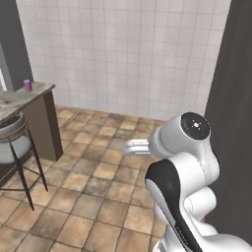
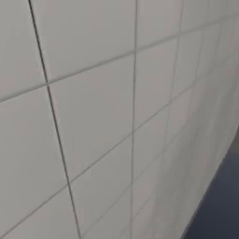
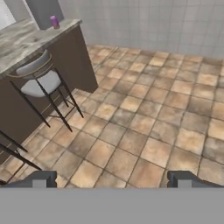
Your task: Four empty soda cans are scattered around the kitchen. Gather all the cans and cluster them next to the stove for recycling.
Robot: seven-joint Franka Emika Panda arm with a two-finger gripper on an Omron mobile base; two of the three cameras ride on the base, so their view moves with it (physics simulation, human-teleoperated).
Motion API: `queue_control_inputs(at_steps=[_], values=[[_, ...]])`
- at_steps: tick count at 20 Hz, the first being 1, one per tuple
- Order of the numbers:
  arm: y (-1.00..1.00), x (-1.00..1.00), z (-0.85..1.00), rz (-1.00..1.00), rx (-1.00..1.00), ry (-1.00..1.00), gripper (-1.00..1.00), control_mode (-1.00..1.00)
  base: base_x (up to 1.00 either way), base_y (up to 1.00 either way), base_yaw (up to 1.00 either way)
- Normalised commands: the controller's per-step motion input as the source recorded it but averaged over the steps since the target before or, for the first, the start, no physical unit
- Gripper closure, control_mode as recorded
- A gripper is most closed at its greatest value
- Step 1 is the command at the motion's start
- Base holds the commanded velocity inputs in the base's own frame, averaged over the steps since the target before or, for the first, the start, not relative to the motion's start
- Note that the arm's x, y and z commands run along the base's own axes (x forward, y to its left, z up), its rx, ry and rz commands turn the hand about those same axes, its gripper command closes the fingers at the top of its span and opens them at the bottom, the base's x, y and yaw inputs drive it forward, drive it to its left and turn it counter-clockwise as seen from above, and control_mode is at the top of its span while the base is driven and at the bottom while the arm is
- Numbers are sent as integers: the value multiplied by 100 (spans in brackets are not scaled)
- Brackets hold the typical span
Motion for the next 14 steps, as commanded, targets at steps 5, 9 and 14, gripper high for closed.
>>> queue_control_inputs(at_steps=[5, 9, 14], values=[[0, 0, 0, 0, 0, 0, -100, 100, 55, -57, 35], [0, 0, 0, 0, 0, 0, -100, 100, 59, -70, 38], [0, 0, 0, 0, 0, 0, -100, 100, 53, -75, 39]])
